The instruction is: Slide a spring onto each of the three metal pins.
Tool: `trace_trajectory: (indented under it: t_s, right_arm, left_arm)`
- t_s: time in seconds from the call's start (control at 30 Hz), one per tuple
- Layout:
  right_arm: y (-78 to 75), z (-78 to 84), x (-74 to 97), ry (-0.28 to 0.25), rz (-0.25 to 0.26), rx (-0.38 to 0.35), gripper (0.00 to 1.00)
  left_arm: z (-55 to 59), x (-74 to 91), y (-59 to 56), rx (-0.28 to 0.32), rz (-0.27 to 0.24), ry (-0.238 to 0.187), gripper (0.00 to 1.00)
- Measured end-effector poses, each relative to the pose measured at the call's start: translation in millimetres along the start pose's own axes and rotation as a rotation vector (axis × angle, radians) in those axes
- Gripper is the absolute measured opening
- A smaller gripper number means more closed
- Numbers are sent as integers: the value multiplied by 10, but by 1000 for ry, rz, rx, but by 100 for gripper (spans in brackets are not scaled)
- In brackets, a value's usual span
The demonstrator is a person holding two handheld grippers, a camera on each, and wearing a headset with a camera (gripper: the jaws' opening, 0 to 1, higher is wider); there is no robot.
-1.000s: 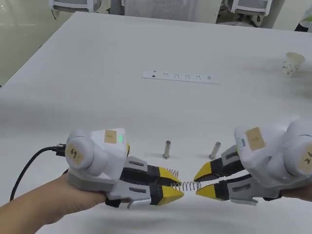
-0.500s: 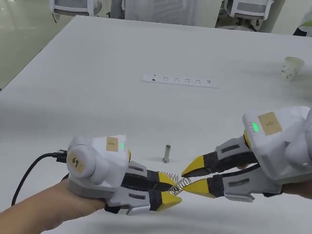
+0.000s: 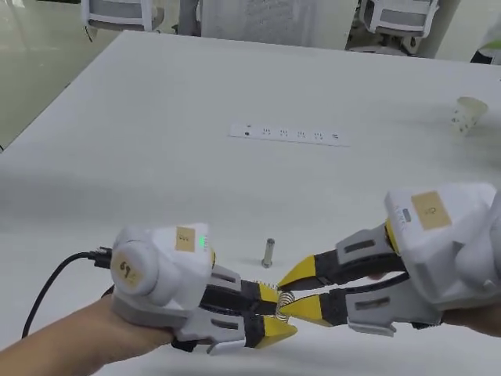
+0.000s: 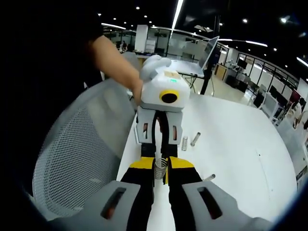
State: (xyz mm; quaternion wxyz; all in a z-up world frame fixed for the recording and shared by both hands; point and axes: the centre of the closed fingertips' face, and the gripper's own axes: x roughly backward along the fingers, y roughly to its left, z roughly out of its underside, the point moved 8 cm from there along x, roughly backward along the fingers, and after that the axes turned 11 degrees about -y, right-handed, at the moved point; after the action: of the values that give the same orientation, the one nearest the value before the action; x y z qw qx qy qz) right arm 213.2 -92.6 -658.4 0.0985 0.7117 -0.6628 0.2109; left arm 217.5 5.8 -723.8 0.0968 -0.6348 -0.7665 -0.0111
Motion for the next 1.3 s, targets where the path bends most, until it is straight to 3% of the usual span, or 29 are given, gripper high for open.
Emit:
trace_trajectory:
  t_s: [0.77, 1.3]
  right_arm:
    - [3, 60, 30, -32, 40, -34, 9]
    - [10, 84, 2, -41, 54, -73, 10]
  left_arm:
    - [33, 30, -36, -7, 0, 19, 2]
    - [14, 25, -40, 2, 0, -4, 2]
